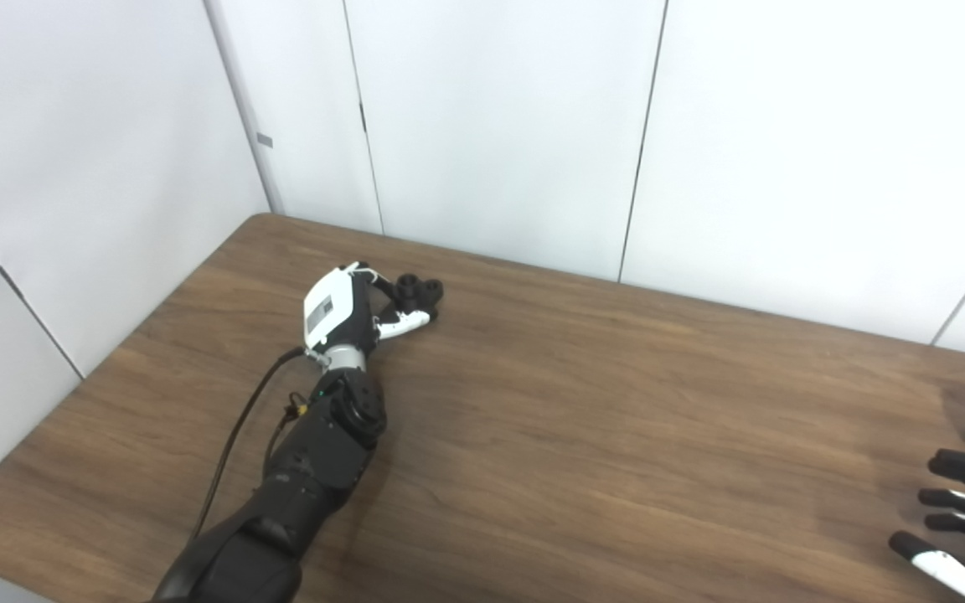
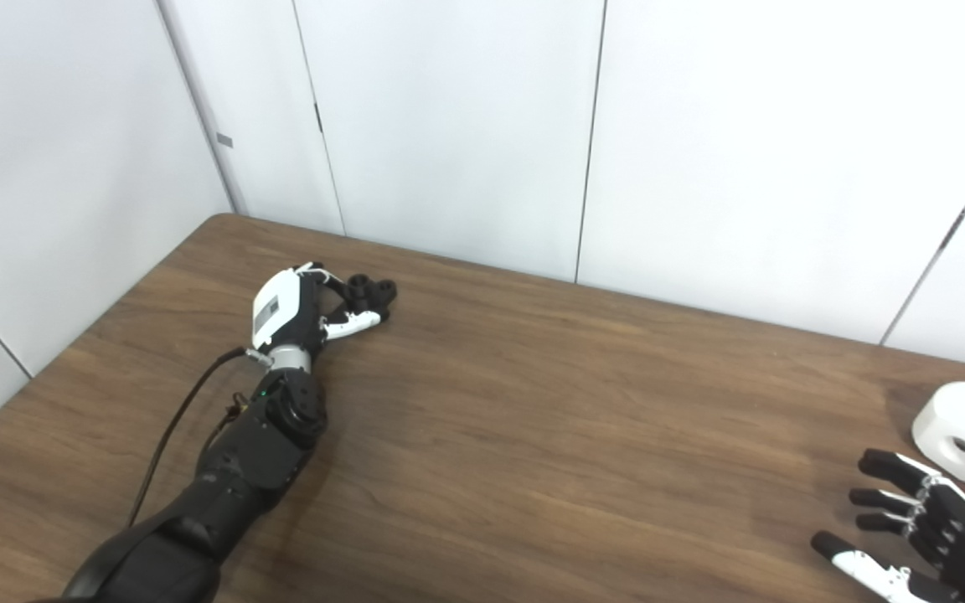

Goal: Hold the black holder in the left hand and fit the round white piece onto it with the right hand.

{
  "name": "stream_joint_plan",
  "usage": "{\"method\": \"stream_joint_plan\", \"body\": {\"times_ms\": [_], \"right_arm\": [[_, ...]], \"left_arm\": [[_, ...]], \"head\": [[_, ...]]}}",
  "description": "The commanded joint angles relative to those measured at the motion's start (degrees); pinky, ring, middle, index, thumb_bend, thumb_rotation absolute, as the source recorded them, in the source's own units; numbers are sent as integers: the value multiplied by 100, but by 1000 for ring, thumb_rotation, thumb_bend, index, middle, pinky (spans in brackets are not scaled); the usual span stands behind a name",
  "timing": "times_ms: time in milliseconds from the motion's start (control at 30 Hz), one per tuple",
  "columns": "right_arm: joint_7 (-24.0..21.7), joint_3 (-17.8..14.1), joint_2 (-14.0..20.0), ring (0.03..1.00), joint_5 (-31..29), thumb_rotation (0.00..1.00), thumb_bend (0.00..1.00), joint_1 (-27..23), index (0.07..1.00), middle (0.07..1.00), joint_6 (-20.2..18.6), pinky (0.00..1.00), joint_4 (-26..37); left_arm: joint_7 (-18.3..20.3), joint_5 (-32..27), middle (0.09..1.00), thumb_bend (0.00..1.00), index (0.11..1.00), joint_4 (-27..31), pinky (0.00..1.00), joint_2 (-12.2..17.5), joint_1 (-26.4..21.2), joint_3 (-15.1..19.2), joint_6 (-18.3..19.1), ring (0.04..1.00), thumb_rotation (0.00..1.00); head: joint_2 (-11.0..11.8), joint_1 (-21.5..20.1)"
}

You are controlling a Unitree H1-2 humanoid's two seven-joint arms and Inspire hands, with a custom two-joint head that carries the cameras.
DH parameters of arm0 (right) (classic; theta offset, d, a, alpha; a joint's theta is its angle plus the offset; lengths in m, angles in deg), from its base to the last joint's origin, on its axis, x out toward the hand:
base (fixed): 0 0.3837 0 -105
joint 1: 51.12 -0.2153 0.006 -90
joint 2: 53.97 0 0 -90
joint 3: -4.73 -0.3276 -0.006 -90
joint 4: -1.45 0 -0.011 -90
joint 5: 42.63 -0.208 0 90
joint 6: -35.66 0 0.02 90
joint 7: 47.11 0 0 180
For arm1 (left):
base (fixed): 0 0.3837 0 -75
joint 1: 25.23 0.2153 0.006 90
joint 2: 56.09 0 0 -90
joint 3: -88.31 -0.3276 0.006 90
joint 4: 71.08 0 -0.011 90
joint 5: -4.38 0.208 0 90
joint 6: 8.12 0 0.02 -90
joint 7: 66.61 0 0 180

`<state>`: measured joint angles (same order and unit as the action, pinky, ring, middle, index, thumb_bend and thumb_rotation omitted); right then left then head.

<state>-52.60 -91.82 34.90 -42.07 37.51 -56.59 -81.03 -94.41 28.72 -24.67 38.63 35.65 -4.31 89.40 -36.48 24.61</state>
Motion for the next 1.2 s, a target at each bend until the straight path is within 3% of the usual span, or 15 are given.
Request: {"method": "stream_joint_plan", "body": {"times_ms": [0, 133, 433, 733, 967, 1167], "right_arm": [[60, -41, 21, 651, -35, 128, 655, -177, 702, 742, 218, 575, 159], [73, -32, -24, 642, -43, 135, 666, -176, 703, 740, 140, 546, 215], [164, -7, -188, 646, 15, 163, 716, -215, 692, 748, -407, 554, 463], [305, 43, -246, 630, 298, 292, 783, -286, 688, 734, -228, 528, 433], [383, 38, -310, 655, 361, 315, 764, -287, 702, 738, -220, 549, 639], [424, 70, -315, 676, 489, 274, 719, -307, 700, 746, -409, 579, 968]], "left_arm": [[329, -80, 898, 524, 484, -182, 999, -75, 376, -158, -161, 983, 54], [748, -99, 888, 524, 483, 45, 958, -28, 478, -400, -569, 958, 56], [2382, -457, 983, 525, 483, 730, 1000, -25, 604, -1036, -1634, 1000, 65], [3197, -448, 1000, 525, 482, 1397, 1000, -283, 603, -1804, -1845, 1000, 64], [3478, -208, 997, 525, 482, 1504, 1000, -582, 610, -2317, -2023, 1000, 63], [3320, 211, 987, 524, 481, 1218, 1000, -906, 589, -2700, -2247, 1000, 63]], "head": [[-2, -42], [17, -169], [-6, -499], [-110, -1187], [-196, -1671], [-282, -2040]]}}
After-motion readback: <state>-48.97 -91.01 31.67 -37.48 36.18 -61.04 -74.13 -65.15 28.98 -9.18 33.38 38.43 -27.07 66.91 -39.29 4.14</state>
